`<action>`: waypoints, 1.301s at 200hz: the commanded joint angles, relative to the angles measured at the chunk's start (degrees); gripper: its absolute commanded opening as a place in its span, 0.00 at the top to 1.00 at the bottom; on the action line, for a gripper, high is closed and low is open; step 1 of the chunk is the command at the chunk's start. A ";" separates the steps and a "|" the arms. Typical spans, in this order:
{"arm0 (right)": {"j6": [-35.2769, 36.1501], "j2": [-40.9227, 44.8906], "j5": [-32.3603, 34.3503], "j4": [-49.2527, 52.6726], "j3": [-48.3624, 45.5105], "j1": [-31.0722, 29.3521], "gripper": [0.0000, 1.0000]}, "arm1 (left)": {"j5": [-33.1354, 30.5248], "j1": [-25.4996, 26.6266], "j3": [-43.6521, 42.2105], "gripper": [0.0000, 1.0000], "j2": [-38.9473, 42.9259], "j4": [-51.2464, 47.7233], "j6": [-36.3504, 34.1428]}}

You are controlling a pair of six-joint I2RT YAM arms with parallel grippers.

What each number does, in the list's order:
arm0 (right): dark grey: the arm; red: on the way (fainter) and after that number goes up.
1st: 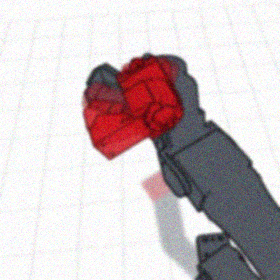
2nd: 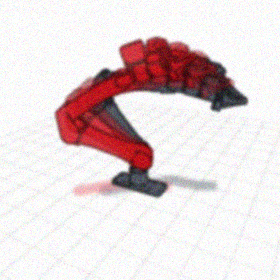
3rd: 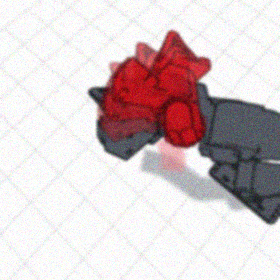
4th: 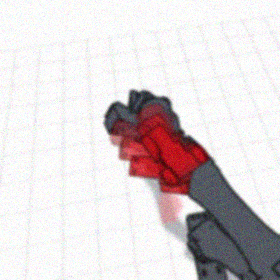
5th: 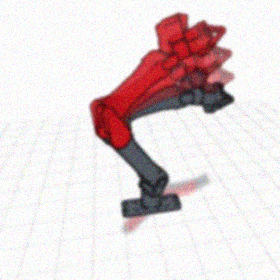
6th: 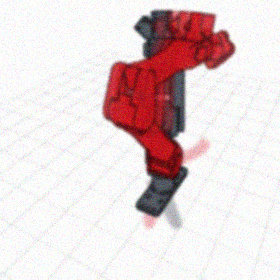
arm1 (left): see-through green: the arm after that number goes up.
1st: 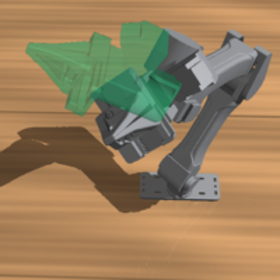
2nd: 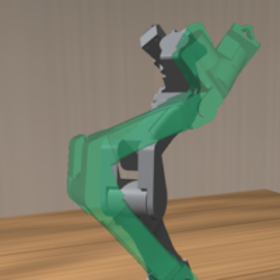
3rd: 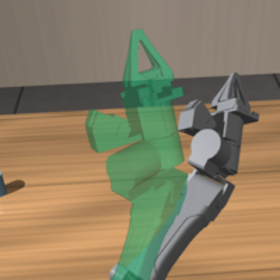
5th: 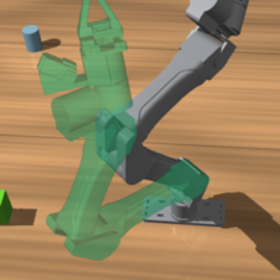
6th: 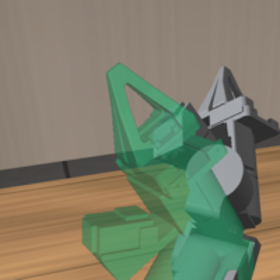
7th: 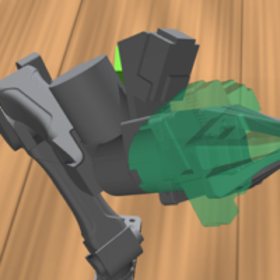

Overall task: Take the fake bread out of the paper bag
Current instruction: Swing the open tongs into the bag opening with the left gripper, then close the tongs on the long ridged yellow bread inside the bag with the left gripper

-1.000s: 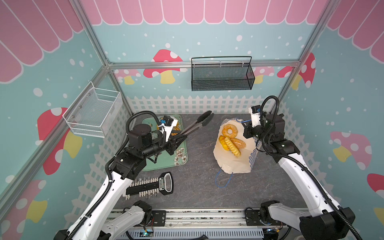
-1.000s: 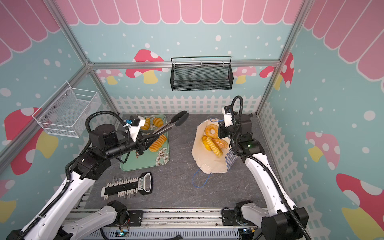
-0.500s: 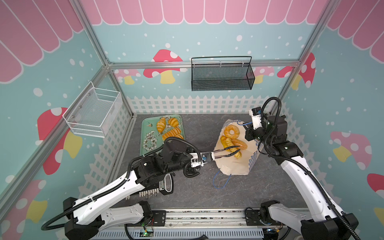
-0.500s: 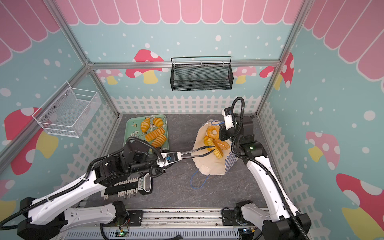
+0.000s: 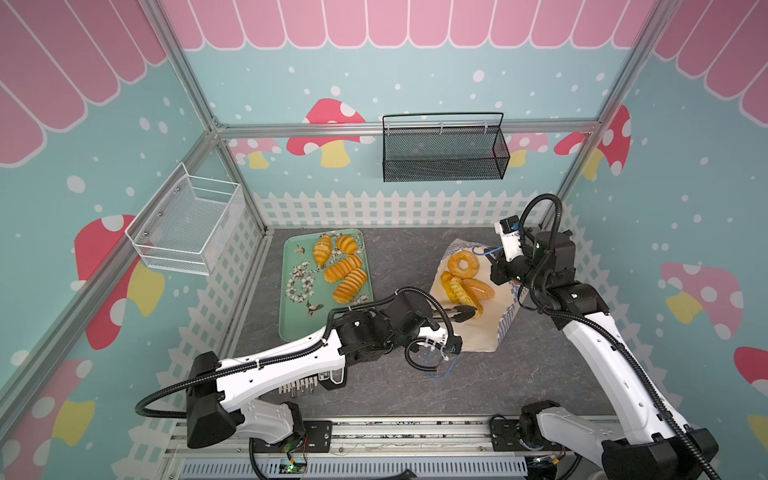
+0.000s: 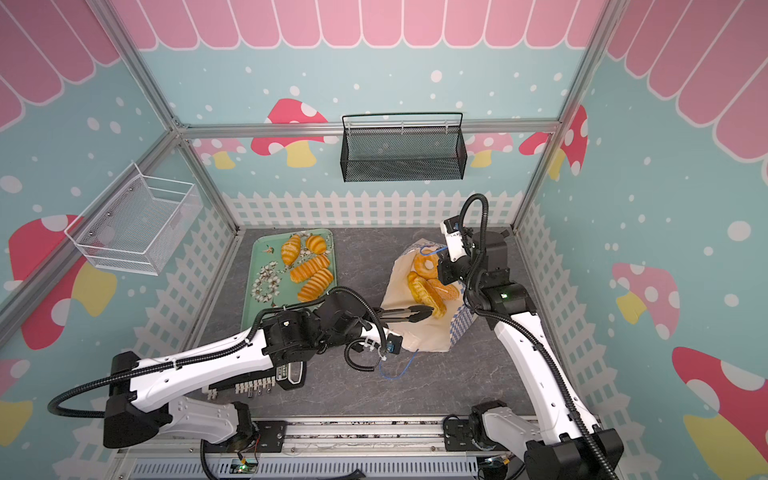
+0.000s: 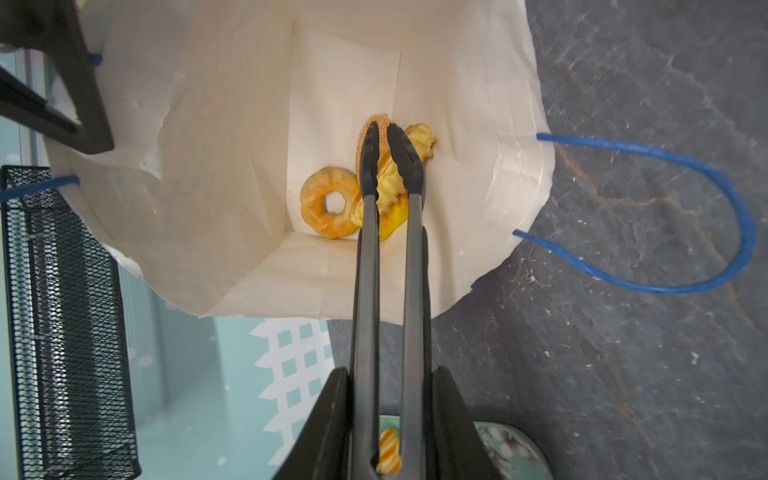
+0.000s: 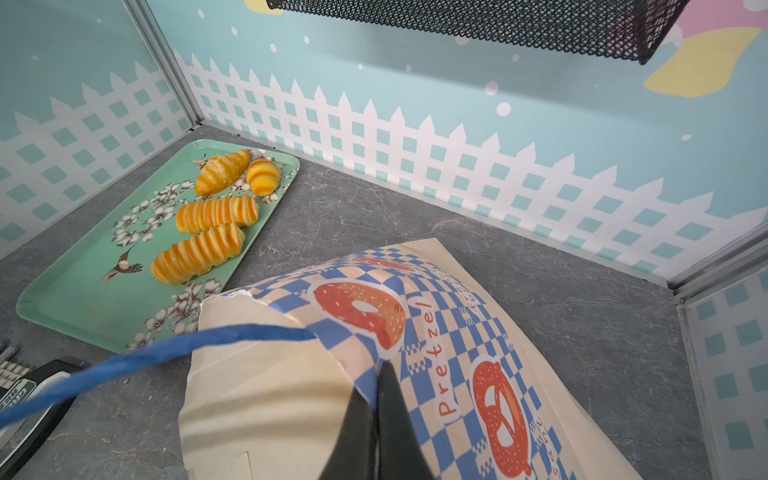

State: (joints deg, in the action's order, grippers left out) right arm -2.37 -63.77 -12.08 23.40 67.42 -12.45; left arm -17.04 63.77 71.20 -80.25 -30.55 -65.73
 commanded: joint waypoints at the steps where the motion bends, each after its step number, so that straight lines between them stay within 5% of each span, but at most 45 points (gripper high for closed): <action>1: 1.53 -0.21 -2.03 1.56 1.75 -0.30 1.00 | -4.44 0.15 1.58 0.93 -1.84 6.51 -9.23; 60: 2.50 -1.05 -2.42 2.11 2.02 -0.34 1.00 | -5.46 -0.27 1.31 0.86 -6.65 11.41 -13.26; 135: 2.58 -1.35 -2.73 1.92 1.91 -0.30 1.00 | -4.67 -1.17 0.34 0.62 -7.36 11.30 -13.57; 260: 2.40 -1.62 -4.45 2.12 1.75 -0.30 1.00 | -7.90 -1.54 2.15 0.60 -13.82 13.88 -17.02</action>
State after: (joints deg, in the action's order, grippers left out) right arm -0.45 -64.86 -14.70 24.25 68.03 -12.45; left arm -22.94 62.67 71.46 -92.84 -21.06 -78.70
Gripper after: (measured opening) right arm 0.047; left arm 0.398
